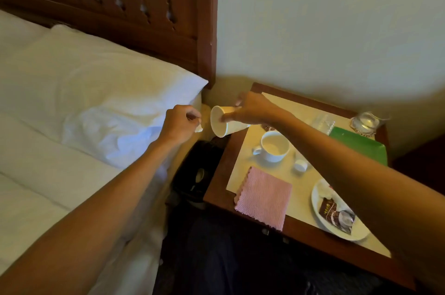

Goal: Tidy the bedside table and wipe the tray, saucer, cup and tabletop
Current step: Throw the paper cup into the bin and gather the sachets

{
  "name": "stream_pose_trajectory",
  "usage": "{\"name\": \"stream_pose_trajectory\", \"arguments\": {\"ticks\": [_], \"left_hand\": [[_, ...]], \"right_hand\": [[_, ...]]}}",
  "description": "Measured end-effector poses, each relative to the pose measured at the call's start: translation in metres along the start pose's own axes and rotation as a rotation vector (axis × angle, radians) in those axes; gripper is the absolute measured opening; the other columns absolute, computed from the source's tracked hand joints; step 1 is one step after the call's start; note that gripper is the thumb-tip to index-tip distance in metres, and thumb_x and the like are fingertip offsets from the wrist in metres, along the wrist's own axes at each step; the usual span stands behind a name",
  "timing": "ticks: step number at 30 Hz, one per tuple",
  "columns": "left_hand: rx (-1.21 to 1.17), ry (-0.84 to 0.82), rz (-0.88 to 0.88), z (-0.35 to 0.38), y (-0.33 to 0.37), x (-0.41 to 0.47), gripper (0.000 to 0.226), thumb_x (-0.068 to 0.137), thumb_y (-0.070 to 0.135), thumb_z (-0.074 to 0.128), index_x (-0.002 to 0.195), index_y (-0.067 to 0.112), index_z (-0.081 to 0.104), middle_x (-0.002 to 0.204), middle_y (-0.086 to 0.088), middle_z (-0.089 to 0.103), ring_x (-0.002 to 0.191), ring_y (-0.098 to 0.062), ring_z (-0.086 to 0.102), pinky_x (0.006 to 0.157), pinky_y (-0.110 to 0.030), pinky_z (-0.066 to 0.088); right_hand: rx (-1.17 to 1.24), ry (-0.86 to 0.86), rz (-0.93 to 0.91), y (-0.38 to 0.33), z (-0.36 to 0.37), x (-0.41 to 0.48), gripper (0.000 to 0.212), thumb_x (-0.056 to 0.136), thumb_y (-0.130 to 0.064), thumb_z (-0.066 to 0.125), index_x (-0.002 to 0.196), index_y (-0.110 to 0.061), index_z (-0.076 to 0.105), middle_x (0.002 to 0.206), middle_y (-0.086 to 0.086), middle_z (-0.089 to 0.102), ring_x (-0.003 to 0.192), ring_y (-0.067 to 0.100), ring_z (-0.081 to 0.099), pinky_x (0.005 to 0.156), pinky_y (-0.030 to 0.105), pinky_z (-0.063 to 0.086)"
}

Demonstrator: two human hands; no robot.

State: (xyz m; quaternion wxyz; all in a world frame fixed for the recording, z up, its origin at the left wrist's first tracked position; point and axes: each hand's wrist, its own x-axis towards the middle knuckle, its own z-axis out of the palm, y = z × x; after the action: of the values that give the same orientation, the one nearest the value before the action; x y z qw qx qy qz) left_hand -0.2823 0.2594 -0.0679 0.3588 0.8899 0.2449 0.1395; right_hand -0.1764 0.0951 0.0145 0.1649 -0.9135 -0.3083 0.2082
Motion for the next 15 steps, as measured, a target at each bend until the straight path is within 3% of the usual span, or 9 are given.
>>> {"name": "stream_pose_trajectory", "arguments": {"ticks": [6,9,11,15], "left_hand": [[-0.032,-0.11,-0.139,0.033,-0.058,0.008,0.006,0.088,0.014,0.072,0.093,0.017,0.072,0.096,-0.001,0.071,0.093,-0.018,0.067,0.08,-0.023,0.047],[0.077,-0.312,-0.205,0.054,-0.078,0.01,0.03,0.089,0.024,0.072,0.117,0.018,0.066,0.112,-0.001,0.065,0.101,-0.019,0.062,0.079,-0.026,0.046],[0.159,-0.392,-0.234,0.056,-0.087,0.011,0.041,0.089,0.018,0.071,0.128,0.017,0.06,0.122,-0.007,0.062,0.109,-0.025,0.061,0.084,-0.031,0.05],[0.218,-0.355,-0.281,0.044,-0.108,0.017,0.033,0.088,0.013,0.064,0.12,0.019,0.065,0.121,-0.011,0.065,0.109,-0.029,0.063,0.09,-0.034,0.052]], "right_hand": [[0.029,0.036,-0.003,0.002,0.046,0.051,0.069,0.076,-0.054,0.078,0.124,-0.01,0.057,0.119,0.007,0.06,0.106,0.024,0.055,0.089,0.038,0.05],[0.026,0.034,-0.031,0.004,0.068,0.076,0.072,0.073,-0.055,0.079,0.125,-0.011,0.056,0.119,0.007,0.059,0.109,0.026,0.054,0.09,0.04,0.049],[0.011,0.017,-0.047,0.005,0.078,0.086,0.071,0.075,-0.053,0.078,0.125,-0.009,0.054,0.12,0.009,0.058,0.112,0.028,0.053,0.094,0.043,0.048],[-0.074,-0.057,-0.064,0.006,0.101,0.103,0.073,0.081,-0.052,0.073,0.133,-0.007,0.049,0.13,0.014,0.054,0.122,0.031,0.048,0.104,0.048,0.042]]}}
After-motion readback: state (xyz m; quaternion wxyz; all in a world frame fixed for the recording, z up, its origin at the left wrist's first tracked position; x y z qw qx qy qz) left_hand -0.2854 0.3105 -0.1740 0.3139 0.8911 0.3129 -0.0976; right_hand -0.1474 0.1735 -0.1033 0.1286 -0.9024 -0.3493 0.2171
